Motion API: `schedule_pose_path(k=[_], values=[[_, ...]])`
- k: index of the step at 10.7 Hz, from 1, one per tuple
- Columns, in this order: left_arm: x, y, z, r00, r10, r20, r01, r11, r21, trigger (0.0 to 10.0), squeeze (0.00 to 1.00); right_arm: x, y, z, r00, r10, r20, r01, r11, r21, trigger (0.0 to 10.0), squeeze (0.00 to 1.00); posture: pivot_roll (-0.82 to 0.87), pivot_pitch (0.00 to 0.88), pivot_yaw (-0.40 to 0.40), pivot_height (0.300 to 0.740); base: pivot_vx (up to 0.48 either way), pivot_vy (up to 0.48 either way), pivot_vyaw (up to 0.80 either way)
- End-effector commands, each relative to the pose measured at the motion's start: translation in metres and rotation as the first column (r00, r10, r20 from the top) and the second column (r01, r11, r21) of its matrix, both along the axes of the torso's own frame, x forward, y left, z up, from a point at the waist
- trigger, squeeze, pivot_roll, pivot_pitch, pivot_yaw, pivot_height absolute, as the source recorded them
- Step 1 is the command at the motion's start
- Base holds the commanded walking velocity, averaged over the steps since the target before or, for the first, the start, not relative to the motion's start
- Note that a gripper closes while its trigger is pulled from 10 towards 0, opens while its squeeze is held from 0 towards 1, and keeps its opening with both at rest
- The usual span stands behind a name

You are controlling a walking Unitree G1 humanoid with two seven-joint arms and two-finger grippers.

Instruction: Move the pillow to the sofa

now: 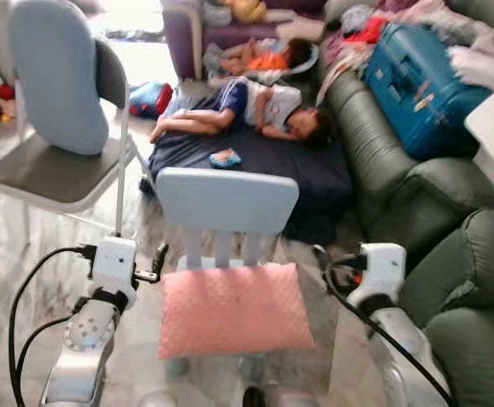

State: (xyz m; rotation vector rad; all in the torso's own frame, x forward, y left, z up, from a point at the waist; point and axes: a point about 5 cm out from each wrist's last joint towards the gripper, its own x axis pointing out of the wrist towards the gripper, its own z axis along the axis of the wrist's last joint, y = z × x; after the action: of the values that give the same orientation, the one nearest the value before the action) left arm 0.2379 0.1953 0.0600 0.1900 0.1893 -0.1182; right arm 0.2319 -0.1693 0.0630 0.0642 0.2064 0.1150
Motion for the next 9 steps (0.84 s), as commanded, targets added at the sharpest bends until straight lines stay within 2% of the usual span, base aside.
schedule_pose_path(k=[1,5,9], values=[[0.0025,0.0011,0.0007,1.000,0.016,0.004,-0.016,1.000,0.000,10.0,0.00,0.0027,-0.0045,0.0014,1.000,-0.019,0.001,0.019,1.000,0.001,10.0,0.00,0.00,0.040,-0.050,0.740,0.000,0.000,0.00],[0.0060,-0.0023,0.0015,1.000,0.016,0.012,-0.016,1.000,-0.006,10.0,0.00,0.0050,-0.0015,0.0028,1.000,-0.013,0.009,0.013,1.000,0.006,10.0,0.00,-0.01,0.044,-0.052,0.740,0.000,0.000,0.00],[0.0109,-0.0036,0.0023,1.000,0.012,0.016,-0.012,1.000,-0.005,10.0,0.00,0.0045,-0.0019,0.0020,1.000,-0.018,0.005,0.018,1.000,0.007,10.0,0.00,-0.02,0.051,-0.049,0.658,0.000,0.000,0.00]])
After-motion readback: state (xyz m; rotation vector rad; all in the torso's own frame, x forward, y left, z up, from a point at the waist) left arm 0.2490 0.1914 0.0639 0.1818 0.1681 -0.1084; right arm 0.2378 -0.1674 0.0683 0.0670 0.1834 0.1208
